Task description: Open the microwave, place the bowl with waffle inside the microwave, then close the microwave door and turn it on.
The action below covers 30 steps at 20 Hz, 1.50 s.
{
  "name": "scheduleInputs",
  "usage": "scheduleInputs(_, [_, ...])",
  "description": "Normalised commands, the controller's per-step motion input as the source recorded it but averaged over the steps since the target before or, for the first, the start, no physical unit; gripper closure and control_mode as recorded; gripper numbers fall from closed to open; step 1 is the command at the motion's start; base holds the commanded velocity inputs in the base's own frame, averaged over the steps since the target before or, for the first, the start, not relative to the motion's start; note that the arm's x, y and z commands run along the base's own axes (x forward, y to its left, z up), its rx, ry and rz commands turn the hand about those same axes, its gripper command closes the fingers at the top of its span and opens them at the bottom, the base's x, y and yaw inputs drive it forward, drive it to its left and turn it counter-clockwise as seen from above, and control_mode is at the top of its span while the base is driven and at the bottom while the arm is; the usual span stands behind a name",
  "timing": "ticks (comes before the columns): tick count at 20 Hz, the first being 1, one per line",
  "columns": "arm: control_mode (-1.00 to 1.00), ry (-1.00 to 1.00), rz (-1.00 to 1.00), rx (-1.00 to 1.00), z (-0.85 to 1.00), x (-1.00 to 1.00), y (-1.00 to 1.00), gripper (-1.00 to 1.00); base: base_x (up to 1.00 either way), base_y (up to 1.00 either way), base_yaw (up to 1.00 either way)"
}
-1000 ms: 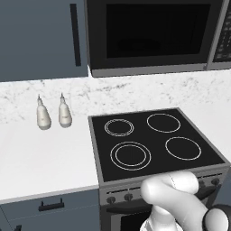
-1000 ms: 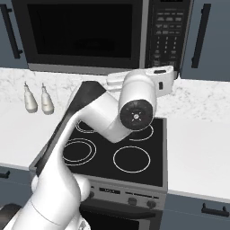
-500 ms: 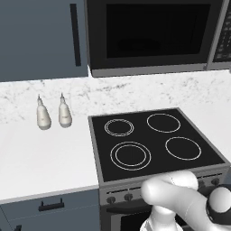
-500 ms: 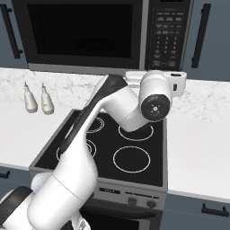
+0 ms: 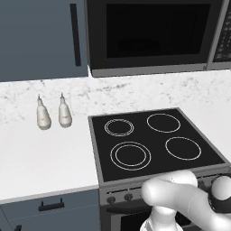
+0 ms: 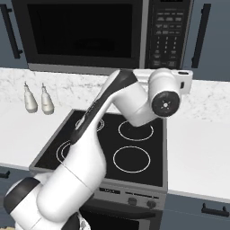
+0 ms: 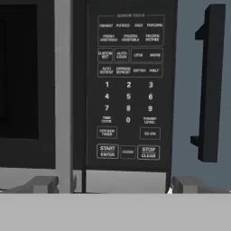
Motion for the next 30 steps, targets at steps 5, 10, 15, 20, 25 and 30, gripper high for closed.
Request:
scheduleInputs(5, [-1.00,0.00,0.00,0.01,-0.14,0.44,-0.22,-1.00,0.00,0.00,0.00])
scheduleInputs(10, [-1.00,0.00,0.00,0.03,-0.20,0.39,-0.30,-1.00,0.00,0.00,0.00])
scheduleInputs(15, [-1.00,0.00,0.00,0.00,-0.07,0.33,-0.01,-1.00,0.00,0.00,0.00])
scheduleInputs(20, [-1.00,0.00,0.00,0.01,0.00,0.26,-0.03,-1.00,0.00,0.00,0.00])
scheduleInputs(25, [-1.00,0.01,0.00,0.00,0.00,0.32,-0.01,-1.00,0.00,0.00,0.00])
scheduleInputs(30, [-1.00,0.02,0.00,0.00,0.00,0.15,0.00,-1.00,0.00,0.00,0.00])
